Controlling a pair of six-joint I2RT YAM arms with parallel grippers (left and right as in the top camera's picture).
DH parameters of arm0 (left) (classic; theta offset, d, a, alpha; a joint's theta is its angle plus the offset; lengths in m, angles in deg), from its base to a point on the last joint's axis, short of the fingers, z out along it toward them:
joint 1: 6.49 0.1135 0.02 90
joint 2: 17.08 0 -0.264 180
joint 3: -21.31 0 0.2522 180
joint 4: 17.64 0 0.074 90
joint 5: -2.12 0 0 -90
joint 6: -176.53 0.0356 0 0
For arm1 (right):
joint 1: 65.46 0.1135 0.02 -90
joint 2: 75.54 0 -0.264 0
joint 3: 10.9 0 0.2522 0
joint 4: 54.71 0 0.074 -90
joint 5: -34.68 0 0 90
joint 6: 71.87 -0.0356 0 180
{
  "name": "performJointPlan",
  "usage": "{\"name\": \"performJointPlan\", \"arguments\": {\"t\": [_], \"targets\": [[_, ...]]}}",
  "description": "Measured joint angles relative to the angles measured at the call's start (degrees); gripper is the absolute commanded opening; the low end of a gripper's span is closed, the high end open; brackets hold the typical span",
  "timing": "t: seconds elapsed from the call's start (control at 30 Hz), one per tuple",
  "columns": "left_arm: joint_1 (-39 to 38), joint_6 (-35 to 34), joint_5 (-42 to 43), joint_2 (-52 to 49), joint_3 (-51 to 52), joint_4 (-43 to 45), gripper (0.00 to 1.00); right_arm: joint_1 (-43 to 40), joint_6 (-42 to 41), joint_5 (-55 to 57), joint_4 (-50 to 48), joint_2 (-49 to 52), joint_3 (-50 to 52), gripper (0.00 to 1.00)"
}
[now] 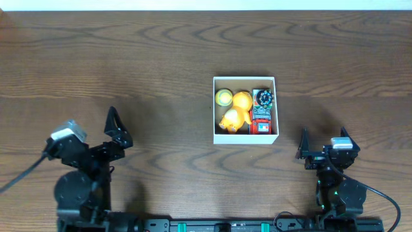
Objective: Pack container
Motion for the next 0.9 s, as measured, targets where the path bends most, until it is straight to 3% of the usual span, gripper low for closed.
{"name": "performJointPlan", "arguments": {"t": [0.37,0.9], "targets": [[0.0,0.0,0.0,8.8,22.2,18.5,0.98,0.0,0.0,0.0,0.0,0.0,0.0,0.99],[0.0,3.3,0.0,16.9,31.2,23.1,0.98,0.0,0.0,0.0,0.0,0.0,0.0,0.99]]}}
